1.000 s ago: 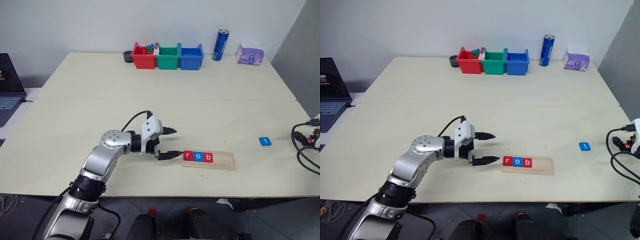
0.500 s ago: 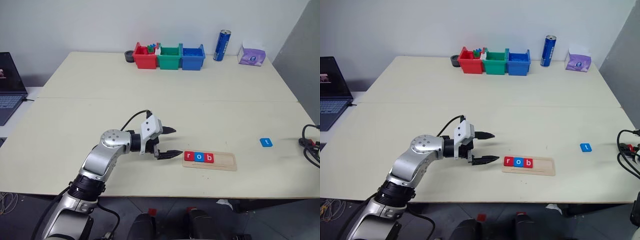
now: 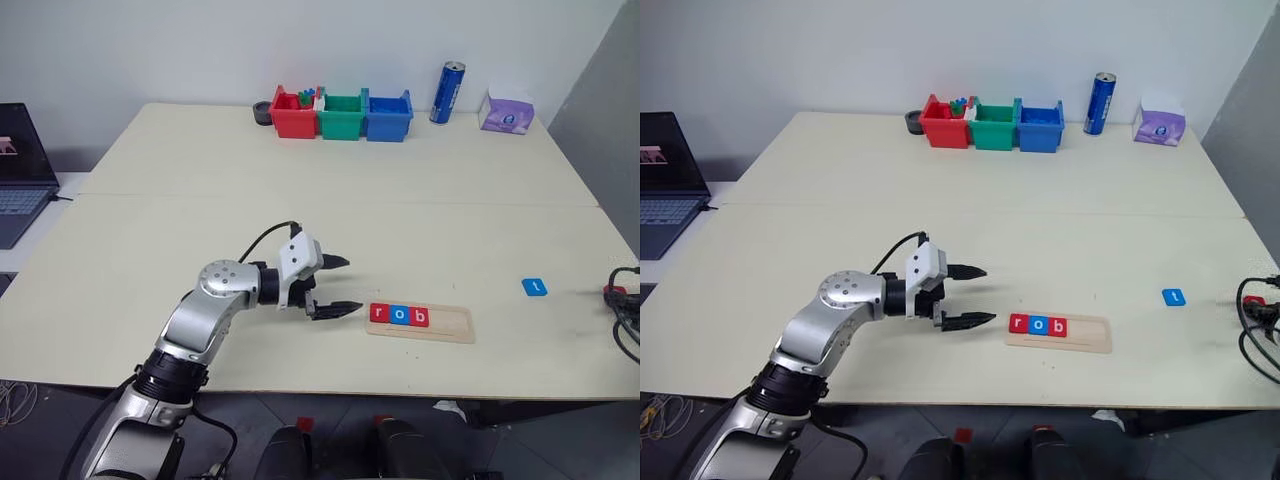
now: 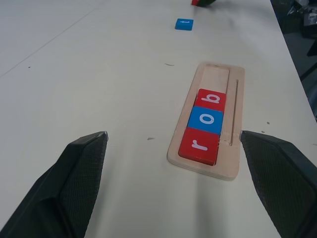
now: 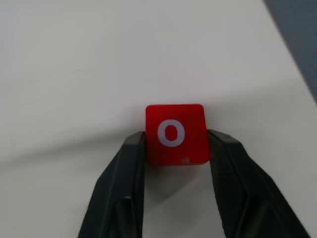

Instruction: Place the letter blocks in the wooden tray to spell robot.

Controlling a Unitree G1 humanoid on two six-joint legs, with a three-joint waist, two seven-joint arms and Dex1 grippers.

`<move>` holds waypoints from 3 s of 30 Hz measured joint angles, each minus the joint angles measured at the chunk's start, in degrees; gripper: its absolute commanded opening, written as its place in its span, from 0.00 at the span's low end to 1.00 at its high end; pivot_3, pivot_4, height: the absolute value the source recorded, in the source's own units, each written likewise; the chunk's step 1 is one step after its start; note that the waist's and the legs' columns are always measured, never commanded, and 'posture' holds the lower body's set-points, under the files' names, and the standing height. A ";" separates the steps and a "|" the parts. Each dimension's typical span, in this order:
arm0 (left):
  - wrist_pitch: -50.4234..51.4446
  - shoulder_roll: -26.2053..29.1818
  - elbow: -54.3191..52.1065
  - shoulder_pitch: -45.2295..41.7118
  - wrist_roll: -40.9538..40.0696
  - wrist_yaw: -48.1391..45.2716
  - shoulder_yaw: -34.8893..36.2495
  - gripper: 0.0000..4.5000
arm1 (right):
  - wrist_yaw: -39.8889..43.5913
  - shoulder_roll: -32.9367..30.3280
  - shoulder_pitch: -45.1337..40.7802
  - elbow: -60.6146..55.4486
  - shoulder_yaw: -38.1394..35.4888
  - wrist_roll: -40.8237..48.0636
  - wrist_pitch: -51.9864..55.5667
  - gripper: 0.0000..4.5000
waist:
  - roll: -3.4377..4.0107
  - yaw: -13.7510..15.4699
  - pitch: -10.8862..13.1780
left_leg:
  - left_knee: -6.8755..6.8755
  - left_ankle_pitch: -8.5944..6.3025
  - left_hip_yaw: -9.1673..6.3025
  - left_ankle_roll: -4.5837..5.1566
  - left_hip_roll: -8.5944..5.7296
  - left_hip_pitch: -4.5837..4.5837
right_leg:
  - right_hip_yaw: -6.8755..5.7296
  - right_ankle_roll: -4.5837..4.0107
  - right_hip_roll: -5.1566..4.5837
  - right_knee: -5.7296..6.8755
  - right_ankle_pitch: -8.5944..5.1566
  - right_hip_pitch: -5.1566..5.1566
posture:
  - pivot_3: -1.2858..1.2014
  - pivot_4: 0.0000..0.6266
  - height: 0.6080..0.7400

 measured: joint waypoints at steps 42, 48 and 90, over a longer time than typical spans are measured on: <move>-0.51 1.24 -1.62 3.32 -0.25 2.20 1.71 1.00 | 3.79 0.39 20.39 -59.49 4.65 10.33 15.83 0.99 | 0.14 -0.19 -0.07 | -0.04 0.00 0.22 0.03 -0.12 -0.18 | -0.01 0.32 0.11 0.00 -0.16 -0.40 | 0.52 0.24 1.00; -0.55 1.28 -1.70 3.18 -0.07 2.24 1.74 1.00 | 18.99 -7.90 14.86 -44.13 15.45 3.56 -0.70 0.99 | 0.08 -0.27 -0.03 | 0.02 0.00 0.24 0.02 -0.09 -0.15 | 0.02 0.30 0.21 0.04 -0.15 -0.39 | 0.52 0.24 1.00; -0.65 1.57 -1.80 2.39 1.27 2.68 1.92 1.00 | 34.20 -6.24 -4.01 -44.31 33.56 -3.14 -2.98 0.32 | 0.07 -0.09 -0.01 | 0.06 0.01 0.12 0.02 -0.01 -0.18 | -0.03 0.03 0.03 0.06 0.02 -0.41 | 0.52 0.24 1.00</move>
